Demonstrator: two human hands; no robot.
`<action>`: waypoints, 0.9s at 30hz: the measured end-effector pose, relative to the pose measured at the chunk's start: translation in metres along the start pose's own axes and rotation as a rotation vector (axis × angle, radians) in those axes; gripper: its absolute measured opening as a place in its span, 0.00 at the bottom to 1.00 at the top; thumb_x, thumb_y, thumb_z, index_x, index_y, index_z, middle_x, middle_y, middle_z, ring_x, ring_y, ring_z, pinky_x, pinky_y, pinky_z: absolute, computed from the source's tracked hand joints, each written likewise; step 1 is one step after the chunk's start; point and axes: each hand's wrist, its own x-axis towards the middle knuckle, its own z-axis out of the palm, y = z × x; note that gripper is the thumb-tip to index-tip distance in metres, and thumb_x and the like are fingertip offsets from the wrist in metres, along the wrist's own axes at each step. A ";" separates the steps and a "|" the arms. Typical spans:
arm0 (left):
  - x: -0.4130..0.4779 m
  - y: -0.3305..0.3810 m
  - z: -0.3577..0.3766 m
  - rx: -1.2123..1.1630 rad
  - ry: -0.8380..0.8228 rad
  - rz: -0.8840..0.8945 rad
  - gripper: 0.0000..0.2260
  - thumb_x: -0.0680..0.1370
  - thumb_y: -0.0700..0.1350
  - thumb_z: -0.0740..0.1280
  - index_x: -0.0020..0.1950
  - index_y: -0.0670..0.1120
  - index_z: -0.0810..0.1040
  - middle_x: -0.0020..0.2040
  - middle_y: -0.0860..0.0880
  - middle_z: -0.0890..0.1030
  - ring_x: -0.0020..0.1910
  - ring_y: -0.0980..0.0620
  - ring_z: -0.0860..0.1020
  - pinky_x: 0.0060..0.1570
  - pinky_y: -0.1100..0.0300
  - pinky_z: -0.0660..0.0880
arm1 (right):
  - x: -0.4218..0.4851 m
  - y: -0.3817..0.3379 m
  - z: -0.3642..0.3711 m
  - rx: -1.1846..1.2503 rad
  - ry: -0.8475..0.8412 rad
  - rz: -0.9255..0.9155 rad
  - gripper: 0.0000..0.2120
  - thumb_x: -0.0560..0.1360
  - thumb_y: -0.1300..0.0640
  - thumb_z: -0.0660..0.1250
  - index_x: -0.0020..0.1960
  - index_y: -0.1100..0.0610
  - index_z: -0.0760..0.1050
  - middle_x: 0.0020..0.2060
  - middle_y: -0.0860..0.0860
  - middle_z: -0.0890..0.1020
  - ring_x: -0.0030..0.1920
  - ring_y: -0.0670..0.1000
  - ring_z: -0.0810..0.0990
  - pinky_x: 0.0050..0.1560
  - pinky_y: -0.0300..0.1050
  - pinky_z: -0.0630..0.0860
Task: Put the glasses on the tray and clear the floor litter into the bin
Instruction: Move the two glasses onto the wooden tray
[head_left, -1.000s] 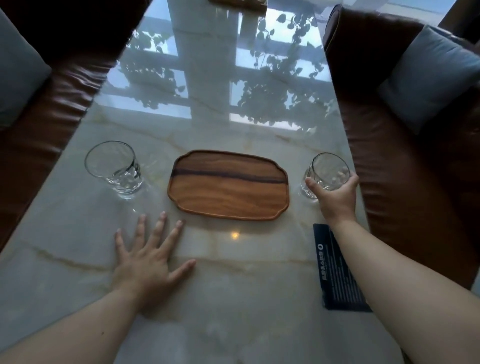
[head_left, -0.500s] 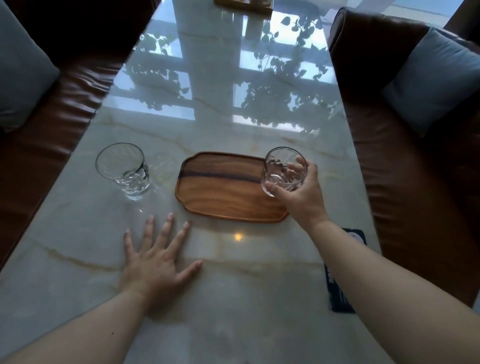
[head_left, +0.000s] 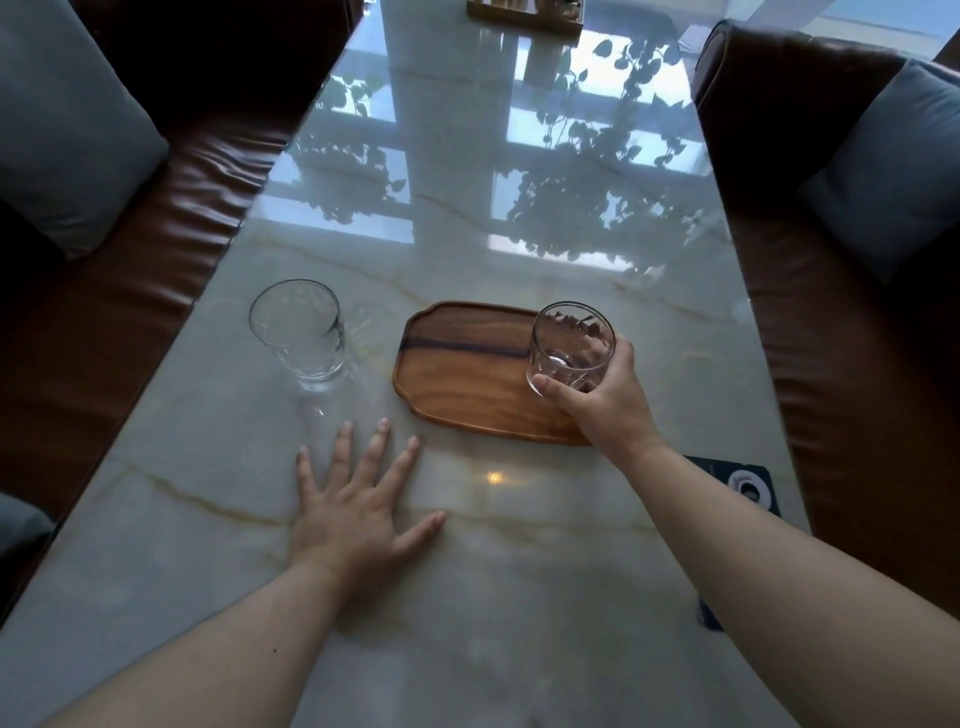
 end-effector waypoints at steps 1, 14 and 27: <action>0.001 0.000 0.001 -0.005 0.003 0.000 0.37 0.68 0.76 0.45 0.74 0.62 0.51 0.78 0.52 0.55 0.76 0.43 0.48 0.67 0.31 0.45 | -0.004 0.000 -0.001 -0.008 -0.004 0.006 0.49 0.59 0.45 0.81 0.71 0.54 0.58 0.66 0.52 0.72 0.64 0.49 0.74 0.66 0.55 0.71; 0.008 -0.046 -0.041 -0.794 0.341 -0.291 0.23 0.70 0.49 0.74 0.58 0.40 0.72 0.57 0.40 0.74 0.57 0.41 0.74 0.60 0.47 0.71 | -0.103 0.012 0.008 -0.561 -0.099 -0.363 0.35 0.67 0.47 0.75 0.69 0.56 0.66 0.69 0.55 0.70 0.69 0.54 0.67 0.68 0.50 0.66; 0.089 -0.079 -0.058 -0.965 0.446 -0.403 0.54 0.58 0.60 0.79 0.73 0.46 0.51 0.75 0.42 0.60 0.72 0.51 0.59 0.71 0.53 0.58 | -0.119 0.046 0.045 -0.984 -0.346 -0.460 0.35 0.73 0.33 0.50 0.74 0.50 0.59 0.76 0.54 0.60 0.76 0.52 0.54 0.75 0.60 0.49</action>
